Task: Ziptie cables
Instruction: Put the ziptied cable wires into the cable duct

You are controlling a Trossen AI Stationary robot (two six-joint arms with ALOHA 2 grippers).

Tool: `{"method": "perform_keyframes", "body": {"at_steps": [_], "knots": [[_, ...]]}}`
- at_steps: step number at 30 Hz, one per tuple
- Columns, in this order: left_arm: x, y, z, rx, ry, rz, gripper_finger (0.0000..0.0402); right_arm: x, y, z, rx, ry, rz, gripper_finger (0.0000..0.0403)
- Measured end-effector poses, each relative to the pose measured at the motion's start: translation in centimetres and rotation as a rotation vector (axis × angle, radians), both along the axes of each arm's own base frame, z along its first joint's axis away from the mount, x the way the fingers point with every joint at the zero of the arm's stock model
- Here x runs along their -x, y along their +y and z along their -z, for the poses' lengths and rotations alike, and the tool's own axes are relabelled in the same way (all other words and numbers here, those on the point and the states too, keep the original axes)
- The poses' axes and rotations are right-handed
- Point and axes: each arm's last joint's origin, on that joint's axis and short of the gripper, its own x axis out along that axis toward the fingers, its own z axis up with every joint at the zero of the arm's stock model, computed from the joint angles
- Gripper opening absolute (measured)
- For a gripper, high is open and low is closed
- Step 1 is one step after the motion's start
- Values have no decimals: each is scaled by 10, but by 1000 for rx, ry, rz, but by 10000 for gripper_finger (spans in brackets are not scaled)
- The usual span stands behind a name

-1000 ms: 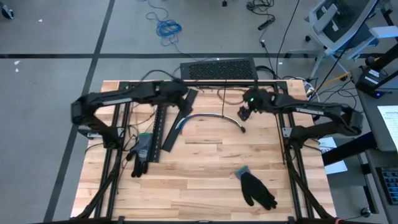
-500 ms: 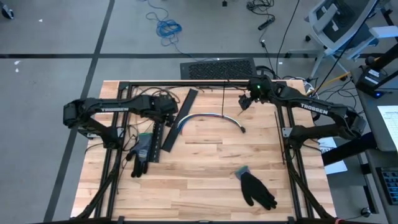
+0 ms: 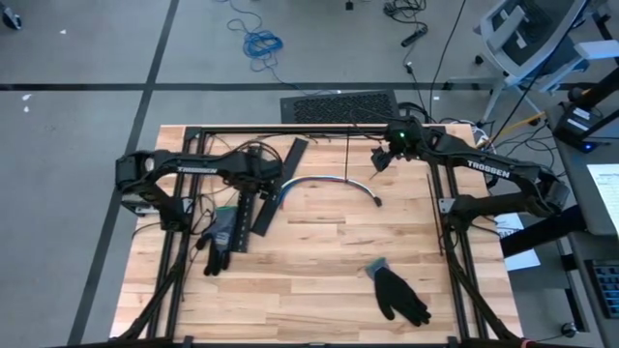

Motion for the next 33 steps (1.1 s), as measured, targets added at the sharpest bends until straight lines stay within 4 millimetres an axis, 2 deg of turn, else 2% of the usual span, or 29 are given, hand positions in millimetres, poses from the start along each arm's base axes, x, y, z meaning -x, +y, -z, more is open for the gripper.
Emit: {"method": "perform_keyframes", "body": {"at_steps": [8, 13, 21, 25, 29, 33], "knots": [[-10, 4, 21, -4, 45, -7, 245, 0, 0, 0, -2, 0, 2, 288], [-14, 9, 27, -7, 33, -34, 245, 0, 0, 0, -3, 2, 2, 288], [5, 14, 49, 31, 87, -87, 245, 1, 1, 2, -17, 22, 1, 288], [9, 14, 58, 66, 42, -94, 241, 2, 2, 3, -22, 30, 2, 288], [8, 14, 57, 67, 31, -93, 207, 2, 2, 3, -22, 31, 2, 288], [6, 14, 54, 48, 14, -89, 133, 2, 2, 3, -24, 28, 6, 288]]}}
